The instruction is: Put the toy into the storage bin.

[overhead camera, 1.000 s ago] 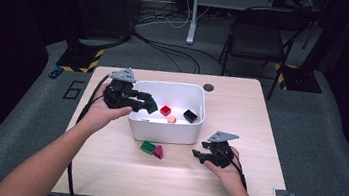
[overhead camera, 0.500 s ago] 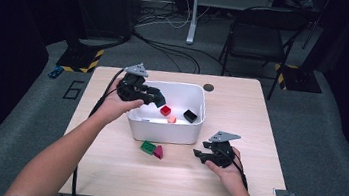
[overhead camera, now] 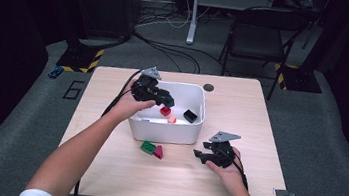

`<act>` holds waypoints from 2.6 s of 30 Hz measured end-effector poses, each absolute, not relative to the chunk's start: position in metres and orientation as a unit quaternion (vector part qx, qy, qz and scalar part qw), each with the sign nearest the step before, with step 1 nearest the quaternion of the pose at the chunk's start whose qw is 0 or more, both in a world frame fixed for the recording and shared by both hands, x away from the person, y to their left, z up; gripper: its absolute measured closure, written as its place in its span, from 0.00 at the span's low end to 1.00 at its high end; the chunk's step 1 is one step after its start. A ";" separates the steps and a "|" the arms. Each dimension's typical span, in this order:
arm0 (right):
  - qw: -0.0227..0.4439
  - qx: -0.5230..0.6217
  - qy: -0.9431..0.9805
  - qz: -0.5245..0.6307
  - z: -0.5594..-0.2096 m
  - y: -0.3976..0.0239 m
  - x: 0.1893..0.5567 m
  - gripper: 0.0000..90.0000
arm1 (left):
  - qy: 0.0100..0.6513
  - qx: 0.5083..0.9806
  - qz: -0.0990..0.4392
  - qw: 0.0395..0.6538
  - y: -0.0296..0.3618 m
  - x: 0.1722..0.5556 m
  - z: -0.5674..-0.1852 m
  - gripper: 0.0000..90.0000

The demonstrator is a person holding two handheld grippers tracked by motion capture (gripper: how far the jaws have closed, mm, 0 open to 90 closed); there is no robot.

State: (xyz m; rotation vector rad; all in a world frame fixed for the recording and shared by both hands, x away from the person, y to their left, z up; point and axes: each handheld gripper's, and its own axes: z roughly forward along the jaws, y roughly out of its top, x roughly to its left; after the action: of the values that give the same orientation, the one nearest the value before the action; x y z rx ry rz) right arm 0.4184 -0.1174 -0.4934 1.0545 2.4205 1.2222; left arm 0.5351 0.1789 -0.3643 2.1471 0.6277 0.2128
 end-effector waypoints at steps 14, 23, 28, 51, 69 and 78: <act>0.115 0.360 0.827 0.417 -0.494 -0.119 0.419 0.51 | 0.267 0.864 0.079 0.420 0.166 0.556 -0.387 0.65; 0.115 0.358 0.827 0.418 -0.494 -0.118 0.419 0.51 | 0.273 0.871 0.077 0.401 0.164 0.561 -0.393 0.65; 0.115 0.356 0.828 0.418 -0.494 -0.118 0.419 0.51 | 0.286 0.867 0.081 0.400 0.167 0.562 -0.392 0.63; 0.115 0.359 0.828 0.416 -0.495 -0.118 0.420 0.51 | 0.268 0.861 0.105 0.419 0.183 0.541 -0.354 0.58; 0.116 0.361 0.827 0.415 -0.495 -0.117 0.420 0.51 | 0.244 0.861 0.106 0.434 0.210 0.496 -0.327 0.56; 0.118 0.359 0.827 0.416 -0.494 -0.117 0.420 0.51 | 0.229 0.859 0.099 0.446 0.219 0.463 -0.324 0.56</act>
State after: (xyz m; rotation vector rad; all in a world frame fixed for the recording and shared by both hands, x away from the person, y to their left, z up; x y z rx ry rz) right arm 0.4196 -0.1168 -0.4944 1.0496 2.4197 1.2164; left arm 0.4629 0.2194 -0.3240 2.1282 0.5681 0.2462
